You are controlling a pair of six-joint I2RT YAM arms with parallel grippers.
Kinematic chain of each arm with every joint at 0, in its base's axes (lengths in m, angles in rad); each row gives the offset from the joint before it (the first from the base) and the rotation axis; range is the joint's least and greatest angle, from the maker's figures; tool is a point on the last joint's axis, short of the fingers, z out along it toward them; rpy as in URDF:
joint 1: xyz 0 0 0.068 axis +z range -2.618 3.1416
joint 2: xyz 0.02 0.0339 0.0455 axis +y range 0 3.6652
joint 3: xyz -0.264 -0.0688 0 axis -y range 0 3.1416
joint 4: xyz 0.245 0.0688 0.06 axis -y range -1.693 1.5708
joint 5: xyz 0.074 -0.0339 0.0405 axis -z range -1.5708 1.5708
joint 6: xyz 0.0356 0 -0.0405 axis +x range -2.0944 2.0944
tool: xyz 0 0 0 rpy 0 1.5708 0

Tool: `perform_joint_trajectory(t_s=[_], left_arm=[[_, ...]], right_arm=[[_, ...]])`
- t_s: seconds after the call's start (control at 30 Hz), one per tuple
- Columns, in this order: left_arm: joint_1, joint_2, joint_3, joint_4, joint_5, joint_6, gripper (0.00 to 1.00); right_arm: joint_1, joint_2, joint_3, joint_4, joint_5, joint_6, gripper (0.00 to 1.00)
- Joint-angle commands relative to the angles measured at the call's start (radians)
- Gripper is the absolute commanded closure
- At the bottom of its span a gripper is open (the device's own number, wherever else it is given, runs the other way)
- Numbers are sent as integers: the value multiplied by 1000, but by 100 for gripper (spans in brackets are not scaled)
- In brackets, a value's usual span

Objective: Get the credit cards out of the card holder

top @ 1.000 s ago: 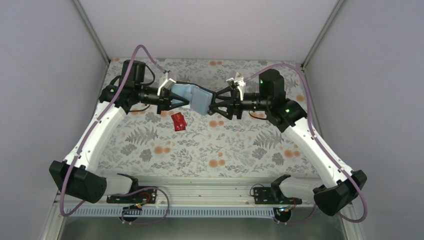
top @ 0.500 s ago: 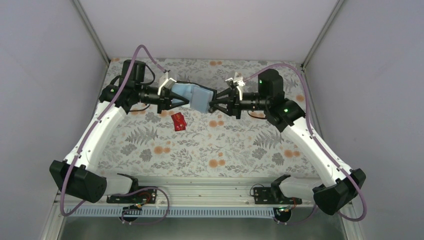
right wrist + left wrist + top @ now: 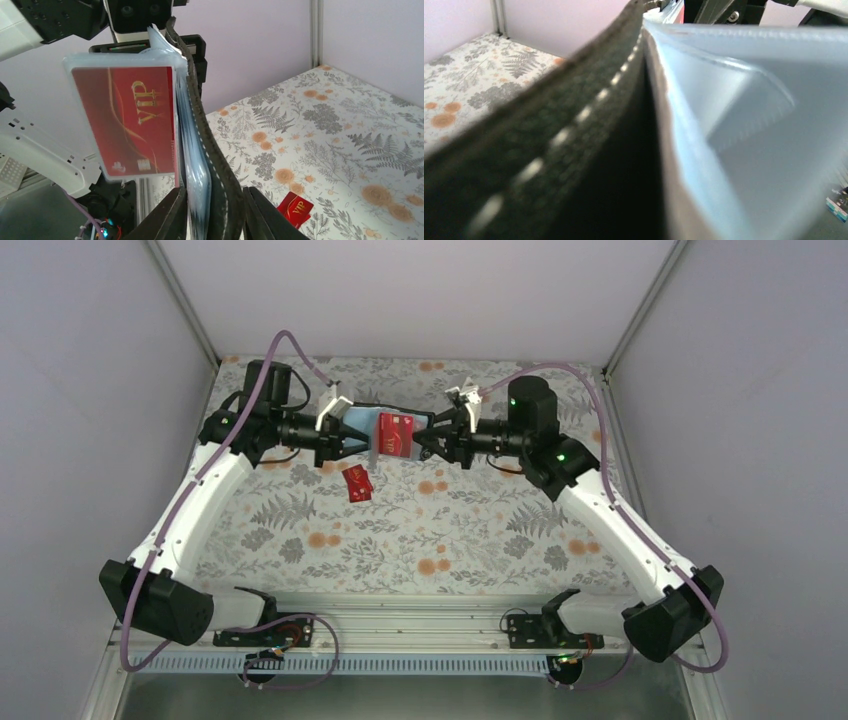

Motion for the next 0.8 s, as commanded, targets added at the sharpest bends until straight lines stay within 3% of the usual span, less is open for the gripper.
perform_joint_trajectory(t_s=[0.0, 0.27, 0.47, 0.77], left_arm=[[-10, 0, -10, 34, 31, -9, 98], [-10, -2, -14, 37, 16, -17, 98], [-11, 2, -12, 67, -90, -63, 98], [-10, -2, -6, 58, -72, -52, 98]], right_arm=[[47, 51, 14, 33, 27, 16, 68], [74, 54, 17, 12, 44, 0, 63], [73, 31, 10, -31, 82, -4, 56], [54, -61, -21, -132, 126, -113, 45]])
